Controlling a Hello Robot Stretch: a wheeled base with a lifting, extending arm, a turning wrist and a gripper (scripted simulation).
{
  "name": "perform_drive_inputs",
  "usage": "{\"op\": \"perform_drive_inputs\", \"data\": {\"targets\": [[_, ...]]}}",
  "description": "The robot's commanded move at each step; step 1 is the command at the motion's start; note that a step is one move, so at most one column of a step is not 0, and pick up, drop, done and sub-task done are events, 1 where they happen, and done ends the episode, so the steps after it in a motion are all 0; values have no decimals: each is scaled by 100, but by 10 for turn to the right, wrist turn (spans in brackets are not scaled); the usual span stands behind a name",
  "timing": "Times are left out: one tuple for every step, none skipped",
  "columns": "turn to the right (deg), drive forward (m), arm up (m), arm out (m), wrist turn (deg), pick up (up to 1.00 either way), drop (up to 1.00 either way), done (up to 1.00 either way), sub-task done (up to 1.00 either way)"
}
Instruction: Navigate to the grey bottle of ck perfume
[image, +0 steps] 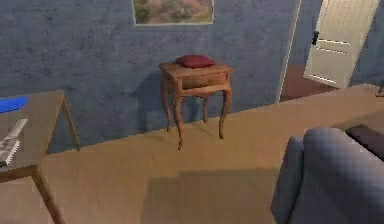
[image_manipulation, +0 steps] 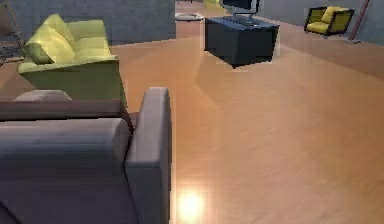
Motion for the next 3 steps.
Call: {"op": "perform_drive_inputs", "data": {"targets": [[0,100,0,0,0,0,0,0,0],[30,0,0,0,0,0,0,0,0],[0,35,0,0,0,0,0,0,0]]}}
